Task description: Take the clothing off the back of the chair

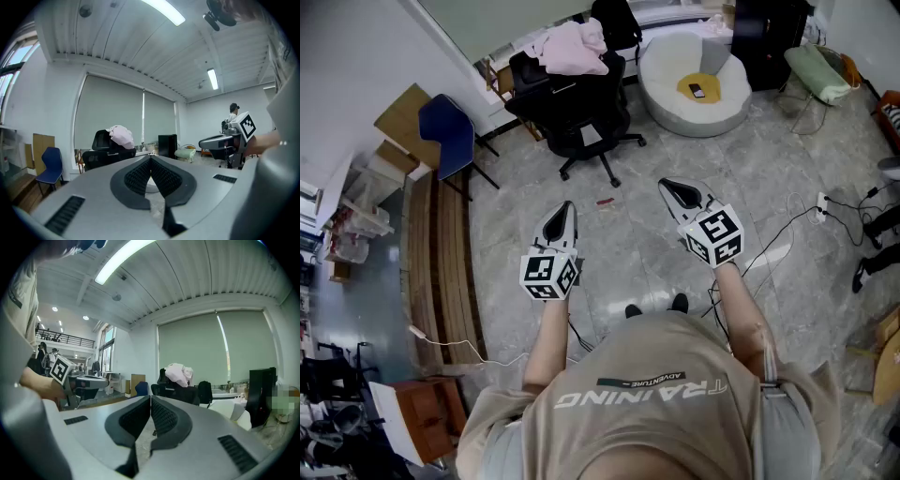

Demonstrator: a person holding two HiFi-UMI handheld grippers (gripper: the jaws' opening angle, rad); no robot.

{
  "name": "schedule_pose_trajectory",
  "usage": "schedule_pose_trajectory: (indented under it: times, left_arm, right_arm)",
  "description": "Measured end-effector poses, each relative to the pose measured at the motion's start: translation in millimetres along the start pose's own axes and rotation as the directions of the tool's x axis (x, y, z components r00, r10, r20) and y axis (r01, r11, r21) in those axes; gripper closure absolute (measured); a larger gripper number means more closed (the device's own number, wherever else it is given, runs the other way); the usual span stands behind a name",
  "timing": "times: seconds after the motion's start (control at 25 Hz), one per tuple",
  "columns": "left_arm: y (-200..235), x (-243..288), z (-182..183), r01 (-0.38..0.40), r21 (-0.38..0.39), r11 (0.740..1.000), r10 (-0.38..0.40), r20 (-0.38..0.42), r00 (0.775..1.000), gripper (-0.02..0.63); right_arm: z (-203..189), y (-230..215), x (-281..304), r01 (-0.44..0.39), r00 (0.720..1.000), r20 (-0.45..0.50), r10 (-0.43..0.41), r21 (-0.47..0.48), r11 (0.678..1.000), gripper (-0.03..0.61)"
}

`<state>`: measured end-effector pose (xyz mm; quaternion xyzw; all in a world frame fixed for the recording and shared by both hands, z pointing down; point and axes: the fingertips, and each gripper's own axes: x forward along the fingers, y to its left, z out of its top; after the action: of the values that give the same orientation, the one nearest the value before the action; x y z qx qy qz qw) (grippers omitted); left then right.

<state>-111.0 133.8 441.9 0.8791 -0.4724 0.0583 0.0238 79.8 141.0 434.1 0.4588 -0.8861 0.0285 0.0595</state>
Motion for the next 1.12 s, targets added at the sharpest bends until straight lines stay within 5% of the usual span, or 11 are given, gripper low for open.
schedule_pose_trajectory:
  times: [0.4,1.12]
  left_arm:
    - [12.2,-7.7,-10.2,-0.003,0.057,0.998,0.005,-0.03,1.0,0.6]
    - [63.1,5.4,-31.3,0.055,0.012,0.998,-0.055,-0.021,0.998,0.601]
  right_arm:
    - [-6.6,13.3,21.3,-0.006,0.999,-0.033,0.006,-0.004,1.0,0.545]
    - [-17.7,17.2,46.6,0.104,0.988,-0.106,-0.111,-0.069,0.992,0.545]
